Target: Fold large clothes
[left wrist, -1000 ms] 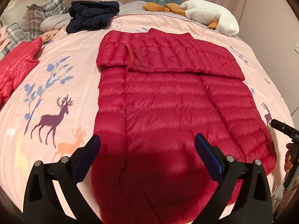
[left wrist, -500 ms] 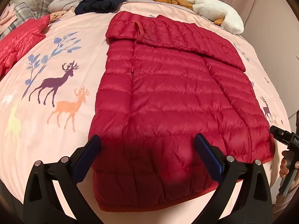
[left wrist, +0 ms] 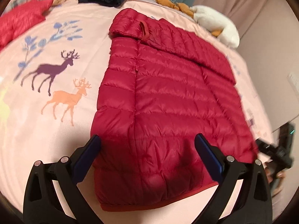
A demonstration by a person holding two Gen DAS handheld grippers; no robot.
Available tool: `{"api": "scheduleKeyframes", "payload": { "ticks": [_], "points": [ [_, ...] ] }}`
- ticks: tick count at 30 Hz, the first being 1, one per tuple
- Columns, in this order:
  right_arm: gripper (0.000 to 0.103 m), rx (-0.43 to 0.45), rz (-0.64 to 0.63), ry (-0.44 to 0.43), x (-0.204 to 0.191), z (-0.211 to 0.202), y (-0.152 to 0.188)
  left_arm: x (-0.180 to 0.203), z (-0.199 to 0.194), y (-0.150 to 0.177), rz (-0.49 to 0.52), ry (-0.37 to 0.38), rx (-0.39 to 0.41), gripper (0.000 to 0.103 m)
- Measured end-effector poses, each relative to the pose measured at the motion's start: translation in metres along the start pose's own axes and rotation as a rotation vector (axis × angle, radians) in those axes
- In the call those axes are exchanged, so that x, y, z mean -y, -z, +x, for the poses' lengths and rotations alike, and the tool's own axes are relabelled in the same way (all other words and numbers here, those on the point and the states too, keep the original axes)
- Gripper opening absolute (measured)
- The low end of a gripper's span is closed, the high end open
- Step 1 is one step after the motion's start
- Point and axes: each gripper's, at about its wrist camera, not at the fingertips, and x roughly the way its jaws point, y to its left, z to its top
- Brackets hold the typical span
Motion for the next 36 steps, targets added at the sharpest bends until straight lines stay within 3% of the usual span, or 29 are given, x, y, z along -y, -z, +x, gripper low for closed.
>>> {"api": "scheduleKeyframes", "payload": {
  "ticks": [13, 21, 36],
  "points": [
    [0.101, 0.001, 0.027, -0.048, 0.002, 0.021, -0.027, -0.049, 0.029, -0.034, -0.220, 0.270, -0.037, 0.101],
    [0.101, 0.003, 0.050, -0.103, 0.007, 0.023, -0.030, -0.044, 0.025, -0.024, -0.180, 0.315, -0.063, 0.101],
    [0.101, -0.046, 0.068, -0.223, 0.005, -0.004, 0.017, -0.025, 0.005, 0.019, -0.152, 0.371, -0.085, 0.100]
  ]
}}
